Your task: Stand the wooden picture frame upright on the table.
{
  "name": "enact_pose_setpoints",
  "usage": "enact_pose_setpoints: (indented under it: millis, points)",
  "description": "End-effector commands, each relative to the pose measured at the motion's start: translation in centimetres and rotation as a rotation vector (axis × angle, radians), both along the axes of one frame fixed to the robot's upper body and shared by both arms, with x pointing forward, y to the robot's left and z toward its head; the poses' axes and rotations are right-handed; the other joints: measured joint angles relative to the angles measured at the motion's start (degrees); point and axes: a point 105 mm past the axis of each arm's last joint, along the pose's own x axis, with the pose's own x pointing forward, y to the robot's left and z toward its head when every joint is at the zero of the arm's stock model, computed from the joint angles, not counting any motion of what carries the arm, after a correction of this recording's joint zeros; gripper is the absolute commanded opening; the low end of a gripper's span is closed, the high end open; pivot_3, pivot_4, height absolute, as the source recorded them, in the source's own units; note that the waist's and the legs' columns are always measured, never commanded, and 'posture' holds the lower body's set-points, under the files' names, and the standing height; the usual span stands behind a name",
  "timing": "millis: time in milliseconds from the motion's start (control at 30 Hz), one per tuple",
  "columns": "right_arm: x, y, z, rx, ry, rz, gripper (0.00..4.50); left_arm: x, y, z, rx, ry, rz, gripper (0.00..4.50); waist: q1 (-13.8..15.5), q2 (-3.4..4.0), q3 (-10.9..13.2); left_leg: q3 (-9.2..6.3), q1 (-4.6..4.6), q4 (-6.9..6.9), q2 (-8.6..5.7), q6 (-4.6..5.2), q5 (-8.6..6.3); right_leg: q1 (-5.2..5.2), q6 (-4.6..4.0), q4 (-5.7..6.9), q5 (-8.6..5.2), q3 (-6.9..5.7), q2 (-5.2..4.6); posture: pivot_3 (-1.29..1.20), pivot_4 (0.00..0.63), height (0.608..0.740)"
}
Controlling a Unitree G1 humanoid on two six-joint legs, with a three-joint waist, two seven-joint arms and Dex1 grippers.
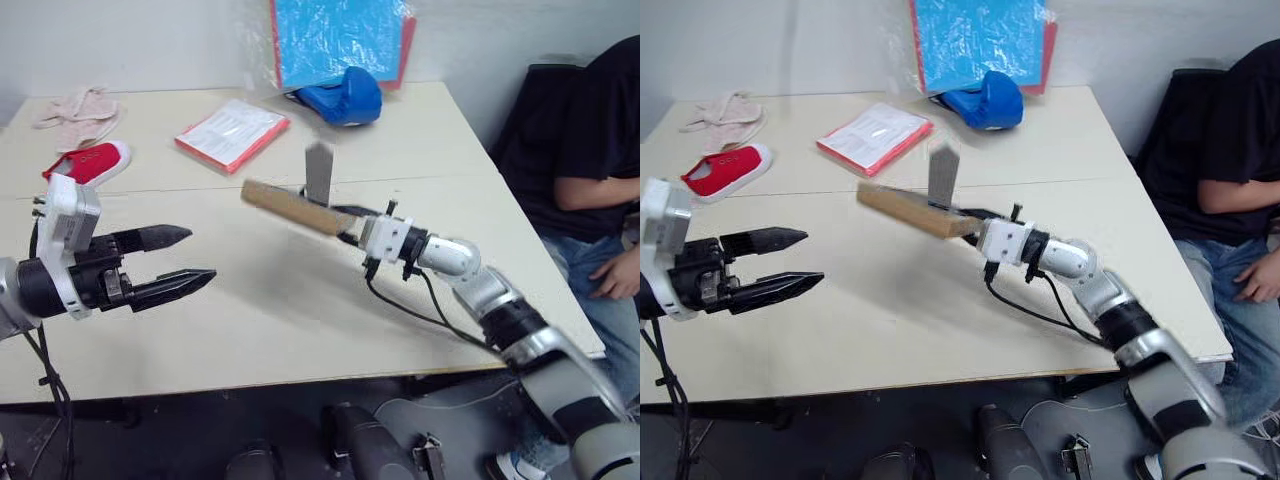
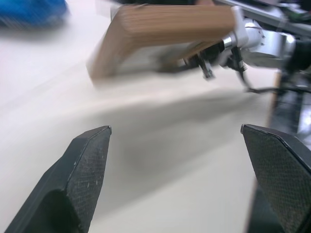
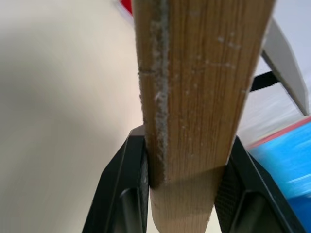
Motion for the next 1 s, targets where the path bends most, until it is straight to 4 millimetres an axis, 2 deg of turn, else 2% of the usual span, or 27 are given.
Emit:
enact_pose_setpoints:
  millis: [33, 100, 167, 367, 433, 467, 633, 733, 767, 900, 1000]
  points:
    - [-1.2, 0.8, 3.2, 0.162, 0.206, 0.112, 1.23, 0.1, 0.1, 0.3, 0.004, -0.062, 0.042, 4.50, 0.63, -0.02, -0.01, -0.02, 0.01, 0.00, 0.00, 0.03, -0.01, 0.02, 0.00, 0.00, 0.00, 0.00, 0.01, 0.00, 0.150, 0.740]
    - [-1.2, 0.9, 2.5, 0.163, 0.301, 0.105, 1.23, 0.1, -0.1, 0.0, 0.011, -0.061, 0.040, 4.50, 1.00, -0.02, -0.01, -0.05, 0.00, -0.03, 0.00, 0.10, -0.06, 0.01, -0.02, -0.04, -0.01, -0.02, 0.03, 0.00, 0.150, 0.740]
    - [-1.0, 1.3, 0.6, 0.154, 0.409, 0.091, 1.23, 0.2, -0.4, -0.3, 0.022, -0.057, 0.034, 4.50, 1.11, -0.03, -0.02, -0.04, -0.05, -0.09, 0.00, 0.05, -0.04, -0.02, -0.03, -0.13, -0.02, -0.02, 0.03, 0.00, 0.150, 0.740]
    - [-1.6, 1.6, -3.5, 0.069, 0.483, 0.066, 1.23, 0.7, -0.6, -0.6, 0.008, -0.040, 0.009, 4.50, 1.08, -0.08, -0.05, 0.07, -0.75, -0.04, -0.03, 0.06, -0.04, -0.71, 0.01, -0.13, 0.01, 0.01, 0.00, 0.00, 0.150, 0.740]
    - [-1.8, 1.3, -4.0, 0.069, 0.517, 0.058, 1.94, 0.8, -0.8, -0.8, 0.008, -0.024, -0.008, 4.50, 0.90, -0.09, -0.06, 0.08, -0.76, -0.01, -0.02, 0.06, -0.04, -0.71, 0.02, -0.13, 0.01, 0.01, 0.01, 0.00, 0.150, 0.740]
    - [-2.0, 1.1, -4.0, 0.072, 0.529, 0.062, 2.12, 0.8, -0.8, -0.8, 0.008, -0.019, -0.015, 4.50, 0.89, -0.10, -0.06, 0.08, -0.75, -0.01, -0.02, 0.06, -0.04, -0.70, 0.02, -0.12, 0.02, 0.01, 0.01, 0.00, 0.150, 0.740]
    - [-3.2, -0.9, -2.4, 0.029, 0.521, 0.071, 3.71, 0.7, -0.8, -0.6, 0.002, 0.001, -0.050, 4.50, 0.95, -0.07, -0.05, 0.08, -0.75, -0.01, -0.03, 0.05, -0.04, -0.72, 0.02, -0.10, 0.02, 0.01, 0.01, 0.00, 0.150, 0.740]
    - [-4.8, -5.5, 0.6, -0.071, 0.488, 0.061, 4.48, 0.8, -0.6, 0.0, 0.021, -0.001, -0.078, 4.50, 1.51, 0.02, 0.02, 0.08, -0.78, -0.01, -0.05, 0.07, -0.05, -0.73, 0.03, -0.14, 0.02, 0.01, 0.01, 0.00, 0.150, 0.740]
    - [-5.5, -7.0, 2.2, -0.086, 0.481, 0.072, 4.48, 0.9, -0.5, 0.2, 0.029, -0.004, -0.086, 4.50, 1.55, 0.02, 0.02, 0.03, -0.84, 0.00, -0.09, 0.10, -0.06, -0.73, 0.04, -0.20, 0.02, 0.00, 0.01, 0.00, 0.150, 0.740]
    - [-7.6, -11.0, 7.5, -0.054, 0.469, 0.090, 4.48, 1.4, 0.1, 1.2, 0.053, -0.032, -0.101, 4.50, 2.22, 0.04, 0.03, 0.01, -0.82, -0.01, -0.09, 0.15, -0.08, -0.69, 0.07, -0.31, 0.04, -0.01, 0.05, 0.00, 0.150, 0.740]
    - [-8.5, -12.0, 8.4, -0.055, 0.470, 0.090, 4.48, 1.9, 0.2, 2.1, 0.047, -0.056, -0.110, 4.50, 2.08, -0.01, 0.03, 0.06, -0.73, -0.02, -0.04, 0.40, -0.22, -0.61, 0.07, -0.33, 0.04, 0.03, 0.13, 0.00, 0.150, 0.740]
